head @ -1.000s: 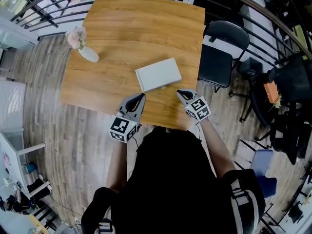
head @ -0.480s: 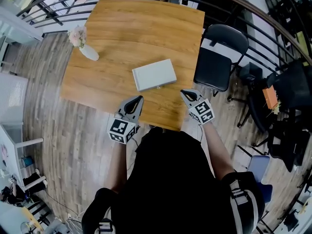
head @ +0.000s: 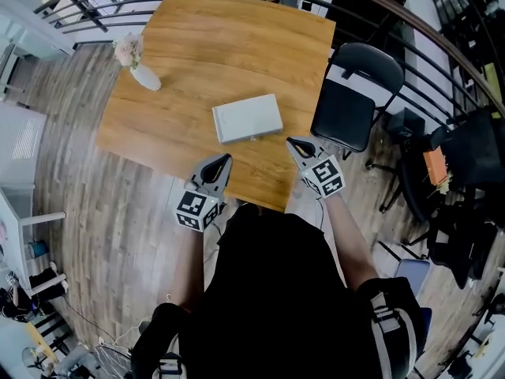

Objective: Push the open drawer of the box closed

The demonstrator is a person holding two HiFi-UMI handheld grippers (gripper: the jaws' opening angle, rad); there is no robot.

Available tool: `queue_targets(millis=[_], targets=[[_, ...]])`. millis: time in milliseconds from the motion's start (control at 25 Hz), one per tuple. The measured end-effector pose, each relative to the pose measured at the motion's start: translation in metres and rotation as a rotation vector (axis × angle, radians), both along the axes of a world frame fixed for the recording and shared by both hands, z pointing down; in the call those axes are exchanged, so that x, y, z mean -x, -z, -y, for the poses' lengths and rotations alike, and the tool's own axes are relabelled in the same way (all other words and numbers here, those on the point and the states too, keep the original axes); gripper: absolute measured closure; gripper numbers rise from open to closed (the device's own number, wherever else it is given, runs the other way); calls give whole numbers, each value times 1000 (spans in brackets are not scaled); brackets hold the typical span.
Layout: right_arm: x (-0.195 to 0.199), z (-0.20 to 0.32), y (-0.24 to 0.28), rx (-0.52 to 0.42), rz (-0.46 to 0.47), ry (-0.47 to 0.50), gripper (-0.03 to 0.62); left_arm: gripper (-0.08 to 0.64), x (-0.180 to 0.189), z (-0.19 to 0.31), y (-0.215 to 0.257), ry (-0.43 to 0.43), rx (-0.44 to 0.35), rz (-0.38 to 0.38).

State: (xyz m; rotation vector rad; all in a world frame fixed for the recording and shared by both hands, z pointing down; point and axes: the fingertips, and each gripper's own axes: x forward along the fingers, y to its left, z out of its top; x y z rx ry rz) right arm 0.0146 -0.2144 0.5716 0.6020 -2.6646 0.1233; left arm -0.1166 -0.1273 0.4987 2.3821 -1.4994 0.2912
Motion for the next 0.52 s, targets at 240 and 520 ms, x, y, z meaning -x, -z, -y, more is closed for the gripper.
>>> queue_targets(millis=[240, 520], targets=[[0, -2, 10, -27, 9, 37, 578, 537, -9, -6, 0, 24, 0, 7], [-9, -2, 24, -34, 38, 58, 578, 537, -24, -8, 0, 43, 4, 12]])
